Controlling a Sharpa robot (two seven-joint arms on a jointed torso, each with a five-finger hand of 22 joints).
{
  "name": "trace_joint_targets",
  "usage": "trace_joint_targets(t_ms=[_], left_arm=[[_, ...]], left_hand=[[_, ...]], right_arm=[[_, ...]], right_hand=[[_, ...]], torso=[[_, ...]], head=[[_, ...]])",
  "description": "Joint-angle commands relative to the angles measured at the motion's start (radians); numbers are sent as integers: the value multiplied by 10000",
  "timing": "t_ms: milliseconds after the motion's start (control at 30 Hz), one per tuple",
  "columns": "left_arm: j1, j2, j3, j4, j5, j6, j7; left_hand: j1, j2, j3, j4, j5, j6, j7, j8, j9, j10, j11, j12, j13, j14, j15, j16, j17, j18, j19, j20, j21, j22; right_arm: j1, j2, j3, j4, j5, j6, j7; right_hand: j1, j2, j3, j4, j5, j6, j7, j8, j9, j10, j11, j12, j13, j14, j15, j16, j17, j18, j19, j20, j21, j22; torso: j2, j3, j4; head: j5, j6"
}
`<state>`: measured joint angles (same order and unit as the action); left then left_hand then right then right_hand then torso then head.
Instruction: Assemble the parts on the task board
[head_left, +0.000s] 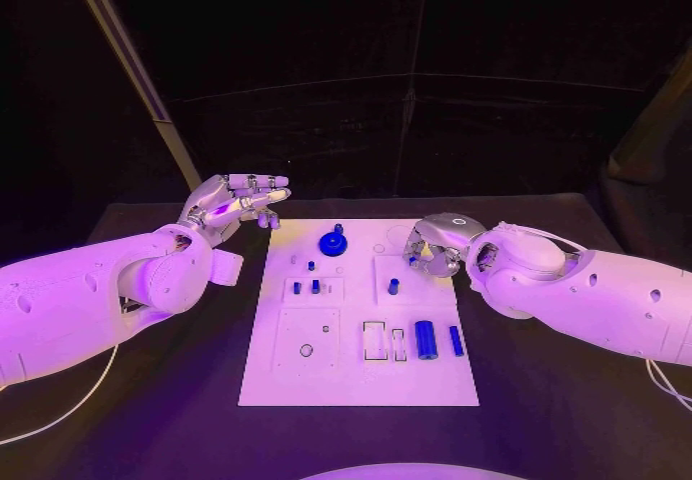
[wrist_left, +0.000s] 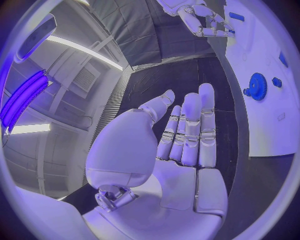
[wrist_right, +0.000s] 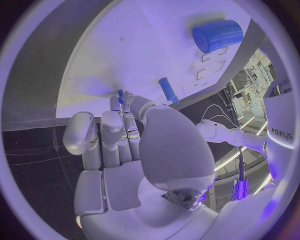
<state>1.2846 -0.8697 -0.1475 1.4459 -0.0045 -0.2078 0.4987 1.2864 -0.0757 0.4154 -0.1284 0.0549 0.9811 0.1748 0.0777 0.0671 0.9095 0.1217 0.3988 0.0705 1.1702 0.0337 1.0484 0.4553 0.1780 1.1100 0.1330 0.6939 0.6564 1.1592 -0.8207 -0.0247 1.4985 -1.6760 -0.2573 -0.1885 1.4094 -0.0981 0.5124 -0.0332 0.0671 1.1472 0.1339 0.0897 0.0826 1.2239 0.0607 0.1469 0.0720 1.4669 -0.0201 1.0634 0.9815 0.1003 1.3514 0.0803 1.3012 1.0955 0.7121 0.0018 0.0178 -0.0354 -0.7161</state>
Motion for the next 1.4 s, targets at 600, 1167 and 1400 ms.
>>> trace_joint_targets(t_ms=[600,1167,1400], left_arm=[[12,-3,6,1,54,-100,-36],[11,99,6,108,55,-132,12],[11,161,6,149,56,-155,22]], left_hand=[[-57,61,-107,-6,-39,70,34,11,-2,-140,-10,53,-22,-74,6,-56,-49,53,-104,15,-107,-46],[-47,72,-128,-5,-39,69,36,8,-3,-163,-7,63,-24,-91,10,-66,-67,53,-110,17,-130,-62],[-36,75,-143,-10,-39,61,38,3,-5,-176,-5,71,-25,-100,11,-71,-78,53,-112,18,-144,-71]], right_arm=[[26,-789,20,1171,1798,-1725,1153],[17,177,13,2070,2306,-1842,1998],[-410,929,2,1671,1775,-1271,1810]], right_hand=[[-18,100,257,-217,231,2,49,-101,-23,-3,50,-21,-9,298,-2,188,82,-76,-1,33,200,161],[-51,87,309,-290,376,-34,86,-145,-33,-48,84,-47,-13,285,23,262,120,-83,-16,55,262,231],[-66,84,311,-303,401,-55,99,-161,-38,-64,94,-55,-14,288,32,309,162,-90,-7,63,291,274]], torso=[[-18,-20,2],[16,-24,17],[13,-34,28]], head=[[64,79],[507,-38],[758,-179]])
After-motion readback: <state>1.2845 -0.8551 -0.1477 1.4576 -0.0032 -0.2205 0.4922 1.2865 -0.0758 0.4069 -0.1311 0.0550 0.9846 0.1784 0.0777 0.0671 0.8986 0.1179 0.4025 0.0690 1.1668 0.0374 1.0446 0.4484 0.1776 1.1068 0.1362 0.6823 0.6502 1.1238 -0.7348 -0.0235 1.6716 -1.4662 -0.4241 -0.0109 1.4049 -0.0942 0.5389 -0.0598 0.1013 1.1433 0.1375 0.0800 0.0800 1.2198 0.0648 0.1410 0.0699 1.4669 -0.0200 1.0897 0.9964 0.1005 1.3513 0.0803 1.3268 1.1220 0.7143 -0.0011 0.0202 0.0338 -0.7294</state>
